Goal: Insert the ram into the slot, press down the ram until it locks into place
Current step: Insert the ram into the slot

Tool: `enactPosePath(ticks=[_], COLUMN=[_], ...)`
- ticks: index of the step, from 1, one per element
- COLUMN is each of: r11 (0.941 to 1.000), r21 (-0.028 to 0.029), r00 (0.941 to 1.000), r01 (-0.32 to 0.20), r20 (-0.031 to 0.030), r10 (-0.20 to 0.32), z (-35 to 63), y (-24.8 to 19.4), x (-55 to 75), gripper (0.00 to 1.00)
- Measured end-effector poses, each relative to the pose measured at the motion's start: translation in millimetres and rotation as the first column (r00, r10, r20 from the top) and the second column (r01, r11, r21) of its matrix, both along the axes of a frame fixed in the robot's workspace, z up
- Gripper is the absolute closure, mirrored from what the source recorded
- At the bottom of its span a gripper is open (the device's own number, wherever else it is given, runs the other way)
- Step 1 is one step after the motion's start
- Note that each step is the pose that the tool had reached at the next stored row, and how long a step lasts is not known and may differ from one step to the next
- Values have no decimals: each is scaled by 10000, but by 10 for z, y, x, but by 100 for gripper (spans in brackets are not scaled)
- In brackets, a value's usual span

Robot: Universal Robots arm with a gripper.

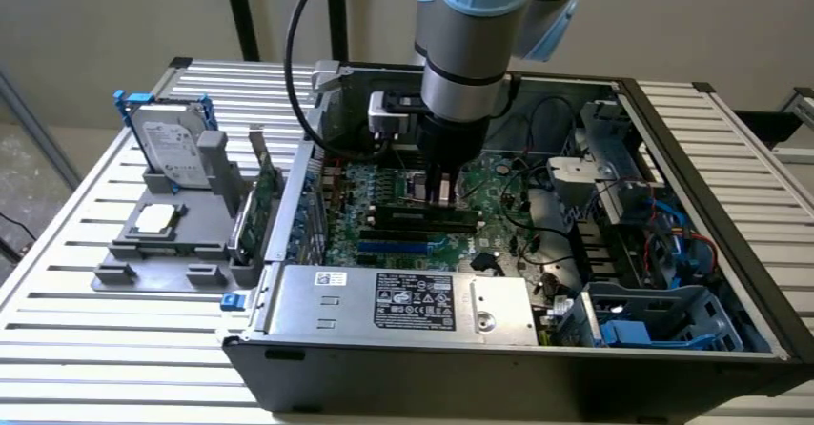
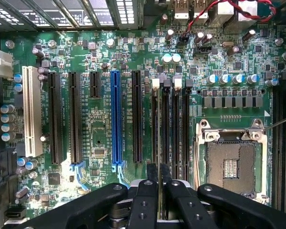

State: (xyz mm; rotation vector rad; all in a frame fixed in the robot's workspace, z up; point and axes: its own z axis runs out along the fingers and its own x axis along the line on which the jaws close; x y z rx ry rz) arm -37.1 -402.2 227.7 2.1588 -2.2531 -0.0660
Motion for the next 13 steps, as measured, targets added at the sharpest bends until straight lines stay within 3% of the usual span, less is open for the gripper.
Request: enactPosePath(ticks=[13], r11=[10000], r21=[-3], r00=[10000], r01=[-17], r20=[0], r10=[17], z=[-54], y=[6], x=[0], gripper=[86])
